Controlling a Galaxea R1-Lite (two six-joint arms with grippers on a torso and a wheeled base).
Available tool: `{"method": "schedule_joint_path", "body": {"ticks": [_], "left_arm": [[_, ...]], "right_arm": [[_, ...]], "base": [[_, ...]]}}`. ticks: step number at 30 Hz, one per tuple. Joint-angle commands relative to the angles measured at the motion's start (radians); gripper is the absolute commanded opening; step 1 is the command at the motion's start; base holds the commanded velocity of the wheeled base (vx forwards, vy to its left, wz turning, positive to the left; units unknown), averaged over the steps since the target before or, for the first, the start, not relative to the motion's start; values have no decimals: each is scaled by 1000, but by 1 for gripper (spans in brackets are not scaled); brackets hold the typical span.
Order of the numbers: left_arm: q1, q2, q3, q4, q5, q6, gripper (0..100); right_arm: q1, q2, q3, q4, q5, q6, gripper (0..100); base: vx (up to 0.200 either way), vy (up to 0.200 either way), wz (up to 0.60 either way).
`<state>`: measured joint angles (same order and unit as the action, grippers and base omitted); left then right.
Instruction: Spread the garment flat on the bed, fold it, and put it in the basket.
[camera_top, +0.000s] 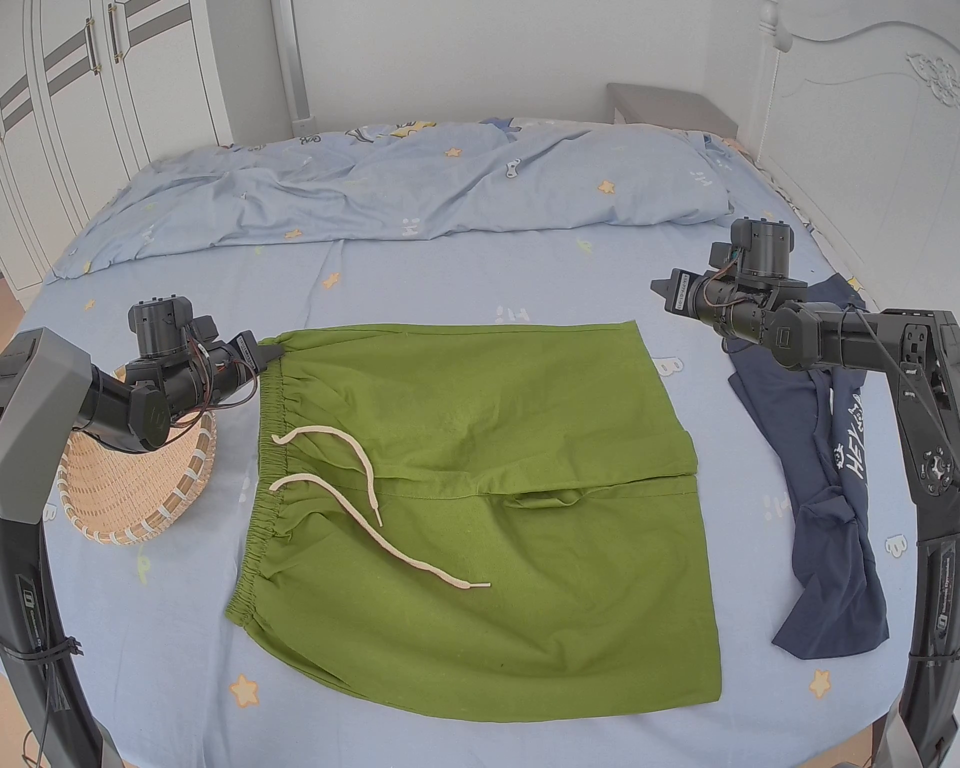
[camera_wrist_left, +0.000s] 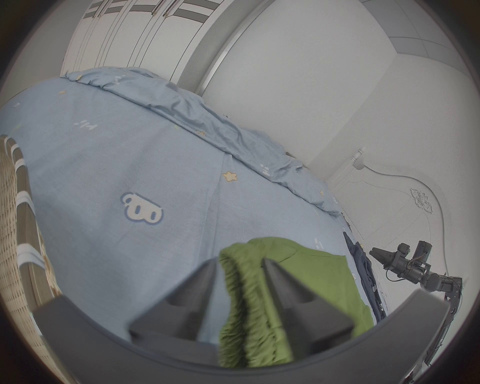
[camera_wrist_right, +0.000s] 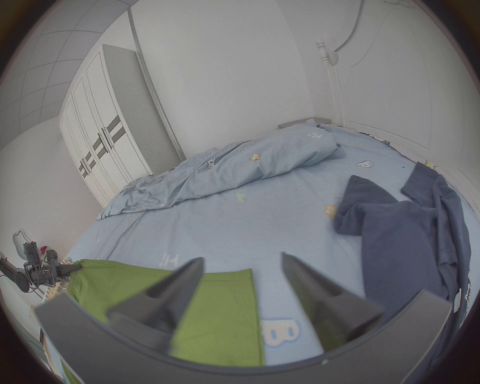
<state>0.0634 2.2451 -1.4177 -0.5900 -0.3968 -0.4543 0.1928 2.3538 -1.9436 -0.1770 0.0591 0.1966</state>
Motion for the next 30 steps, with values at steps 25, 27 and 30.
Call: {"method": "schedule_joint_path", "body": {"ticks": [25,27,30], "left_arm": [[-96,-392,388,-48,107,-4,100],[-96,-441,510,-48,93,-24,100],[-83,-495,714,-65,39,-63,100]], "right_arm": [[-1,-478,483,108,149,234,100],[2,-547,629,105,199,279,100],[7,-640,845,97,251,290,100]], "base": [[0,0,0],[0,0,0],[0,0,0]]}}
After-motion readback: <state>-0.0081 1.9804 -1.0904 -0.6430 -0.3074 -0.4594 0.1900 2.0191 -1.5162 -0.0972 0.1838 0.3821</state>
